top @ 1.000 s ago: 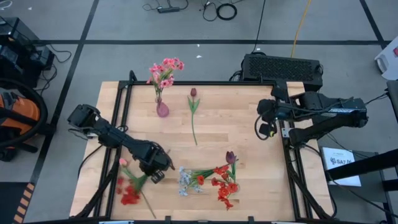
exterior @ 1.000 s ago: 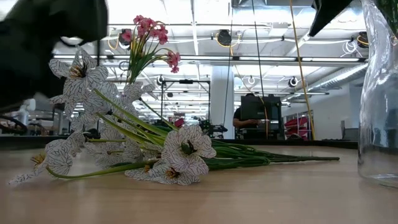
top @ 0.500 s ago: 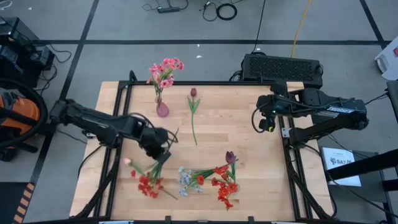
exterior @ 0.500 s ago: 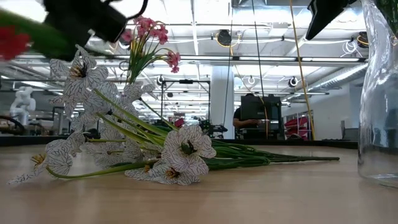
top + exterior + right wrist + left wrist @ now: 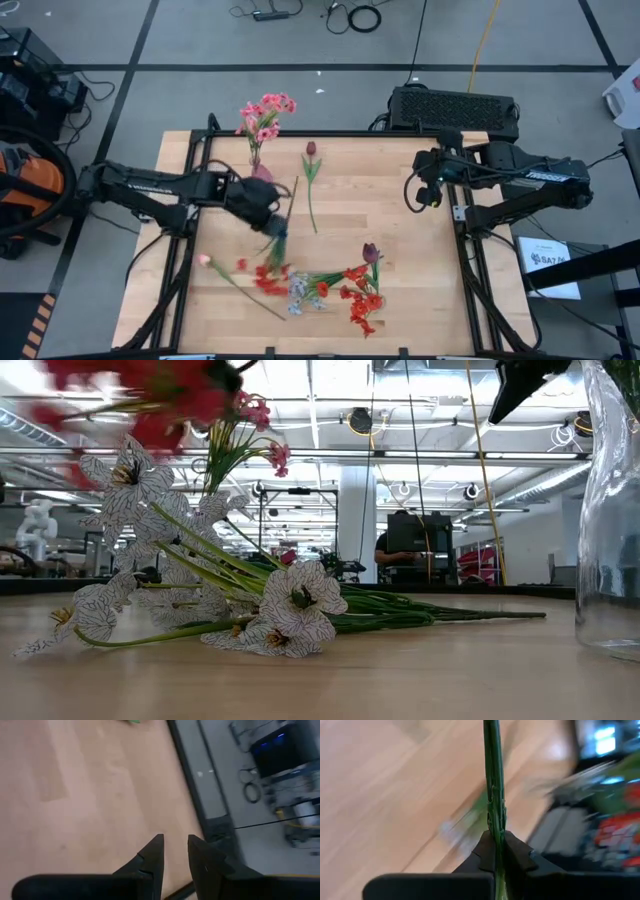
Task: Sort flowers into vase by color
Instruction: Put the red flowers into the transparent vase
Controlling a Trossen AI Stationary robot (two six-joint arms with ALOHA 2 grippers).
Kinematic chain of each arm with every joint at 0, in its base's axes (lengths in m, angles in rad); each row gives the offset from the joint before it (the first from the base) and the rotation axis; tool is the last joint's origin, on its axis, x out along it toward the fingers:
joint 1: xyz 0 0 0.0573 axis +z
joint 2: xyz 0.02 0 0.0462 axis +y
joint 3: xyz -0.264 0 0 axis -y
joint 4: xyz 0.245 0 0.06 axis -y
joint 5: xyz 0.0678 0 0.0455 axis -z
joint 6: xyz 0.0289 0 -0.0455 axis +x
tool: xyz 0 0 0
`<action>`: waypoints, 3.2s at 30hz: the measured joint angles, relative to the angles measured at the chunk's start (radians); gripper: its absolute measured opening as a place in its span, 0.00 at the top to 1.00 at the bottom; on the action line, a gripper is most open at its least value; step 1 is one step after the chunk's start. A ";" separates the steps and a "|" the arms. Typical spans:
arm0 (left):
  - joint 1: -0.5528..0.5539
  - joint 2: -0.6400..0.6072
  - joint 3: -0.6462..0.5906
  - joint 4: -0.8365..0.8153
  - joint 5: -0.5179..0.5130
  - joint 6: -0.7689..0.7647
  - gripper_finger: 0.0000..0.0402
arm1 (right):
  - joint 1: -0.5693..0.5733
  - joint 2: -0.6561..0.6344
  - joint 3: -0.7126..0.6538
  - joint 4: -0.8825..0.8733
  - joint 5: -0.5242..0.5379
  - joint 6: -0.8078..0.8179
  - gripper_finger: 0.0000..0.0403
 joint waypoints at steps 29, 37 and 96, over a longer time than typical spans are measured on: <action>0.513 0.361 0.300 0.444 0.715 0.195 0.97 | 0.000 0.213 0.000 0.531 -0.017 -0.934 0.81; 0.530 0.454 0.391 0.441 0.813 0.170 0.97 | 0.000 0.257 0.000 0.781 -0.068 -1.119 0.80; 0.578 0.421 0.394 0.563 0.758 0.144 0.73 | 0.003 0.387 -0.002 0.846 -0.048 -1.258 0.98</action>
